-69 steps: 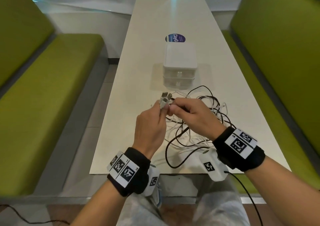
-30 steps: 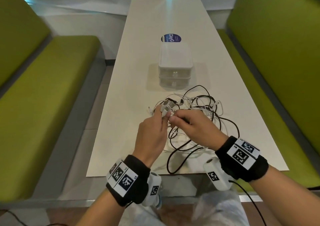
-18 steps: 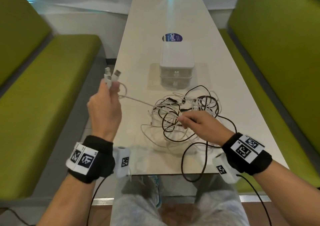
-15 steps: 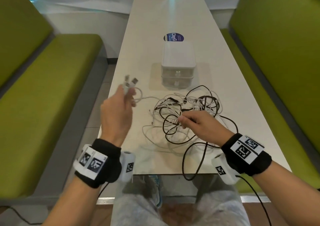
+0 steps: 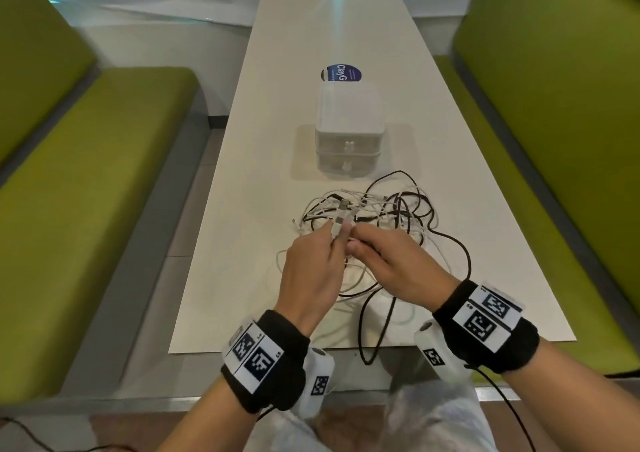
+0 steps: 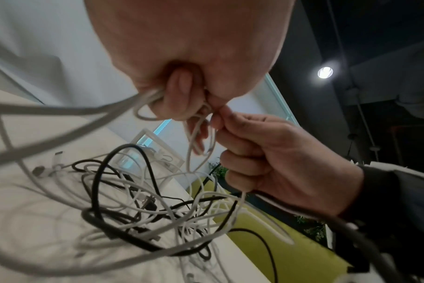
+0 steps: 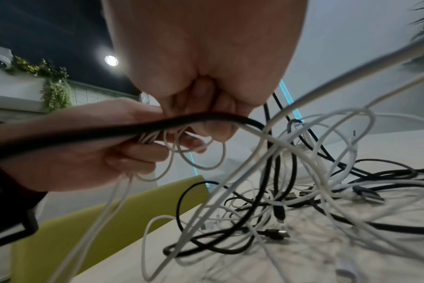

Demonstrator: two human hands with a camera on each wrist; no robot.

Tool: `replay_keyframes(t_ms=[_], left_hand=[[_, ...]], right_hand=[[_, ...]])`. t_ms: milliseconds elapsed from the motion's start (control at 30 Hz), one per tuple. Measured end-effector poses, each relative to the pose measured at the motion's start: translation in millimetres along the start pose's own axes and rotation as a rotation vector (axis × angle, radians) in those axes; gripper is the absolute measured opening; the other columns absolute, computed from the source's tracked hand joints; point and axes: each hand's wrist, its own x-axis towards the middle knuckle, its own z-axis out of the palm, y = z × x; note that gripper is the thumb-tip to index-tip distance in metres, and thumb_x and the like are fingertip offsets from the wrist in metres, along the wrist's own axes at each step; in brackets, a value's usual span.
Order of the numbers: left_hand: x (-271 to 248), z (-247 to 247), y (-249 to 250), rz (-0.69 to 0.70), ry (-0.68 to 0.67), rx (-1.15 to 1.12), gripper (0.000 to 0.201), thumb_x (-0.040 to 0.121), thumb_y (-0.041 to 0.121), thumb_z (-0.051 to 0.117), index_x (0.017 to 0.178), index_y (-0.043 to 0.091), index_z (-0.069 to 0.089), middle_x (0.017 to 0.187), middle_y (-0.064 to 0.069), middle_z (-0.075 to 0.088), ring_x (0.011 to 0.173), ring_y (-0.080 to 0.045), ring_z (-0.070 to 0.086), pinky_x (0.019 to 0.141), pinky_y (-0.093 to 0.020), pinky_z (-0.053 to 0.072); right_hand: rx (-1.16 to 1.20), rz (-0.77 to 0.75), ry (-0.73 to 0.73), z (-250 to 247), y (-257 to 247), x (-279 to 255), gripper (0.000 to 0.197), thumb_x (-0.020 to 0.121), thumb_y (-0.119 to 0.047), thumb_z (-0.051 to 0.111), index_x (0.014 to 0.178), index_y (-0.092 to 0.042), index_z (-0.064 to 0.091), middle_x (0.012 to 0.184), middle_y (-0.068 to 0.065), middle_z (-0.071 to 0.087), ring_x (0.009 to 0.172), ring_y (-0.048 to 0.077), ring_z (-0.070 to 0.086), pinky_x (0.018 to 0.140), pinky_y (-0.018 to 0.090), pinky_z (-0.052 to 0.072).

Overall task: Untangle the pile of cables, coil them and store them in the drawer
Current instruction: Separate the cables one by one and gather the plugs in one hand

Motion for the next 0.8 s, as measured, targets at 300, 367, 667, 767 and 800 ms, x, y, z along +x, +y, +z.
replay_keyframes(t_ms=[300,367,667,767,800], left_hand=[[8,-9,-12,0.175,0.053,0.106,0.032,0.102,0.035,0.037,0.110,0.016,0.063,0.083,0.004,0.069,0.066,-0.011,0.061,0.060,-0.021,0.041],[19,-32,-17,0.188,0.182,0.193,0.028,0.102,0.021,0.040,0.099,0.011,0.065,0.079,0.000,0.068,0.056,-0.007,0.052,0.057,-0.010,0.035],[28,-70,-28,-0.058,0.183,0.061,0.026,0.103,0.025,0.042,0.088,0.018,0.062,0.074,0.001,0.064,0.065,-0.024,0.057,0.060,-0.039,0.043],[15,-42,-16,0.017,0.051,-0.041,0.028,0.101,0.032,0.042,0.088,0.021,0.065,0.067,0.016,0.058,0.061,-0.007,0.055,0.057,-0.030,0.042],[11,-33,-10,0.043,0.012,-0.044,0.034,0.100,0.040,0.039,0.087,0.020,0.063,0.064,0.017,0.054,0.059,-0.003,0.052,0.056,-0.026,0.039]], right_hand=[[0.151,0.064,0.030,-4,-3,3,0.033,0.099,-0.039,0.045,0.072,-0.023,0.055,0.063,-0.018,0.056,0.062,0.003,0.054,0.062,0.024,0.045],[0.100,0.071,0.017,-10,3,-1,0.040,0.100,-0.044,0.041,0.066,-0.026,0.050,0.058,-0.019,0.051,0.057,0.001,0.049,0.057,0.015,0.035],[-0.029,0.157,0.046,-14,11,-1,0.037,0.101,-0.034,0.042,0.066,-0.024,0.048,0.058,-0.021,0.053,0.059,0.000,0.051,0.056,0.013,0.033],[-0.017,0.147,0.033,-7,3,4,0.034,0.102,-0.031,0.042,0.068,-0.030,0.050,0.061,-0.016,0.055,0.064,-0.001,0.055,0.060,0.014,0.037],[-0.008,0.145,0.006,-6,1,5,0.032,0.102,-0.032,0.042,0.071,-0.029,0.051,0.065,-0.011,0.059,0.066,0.002,0.057,0.064,0.021,0.043]])
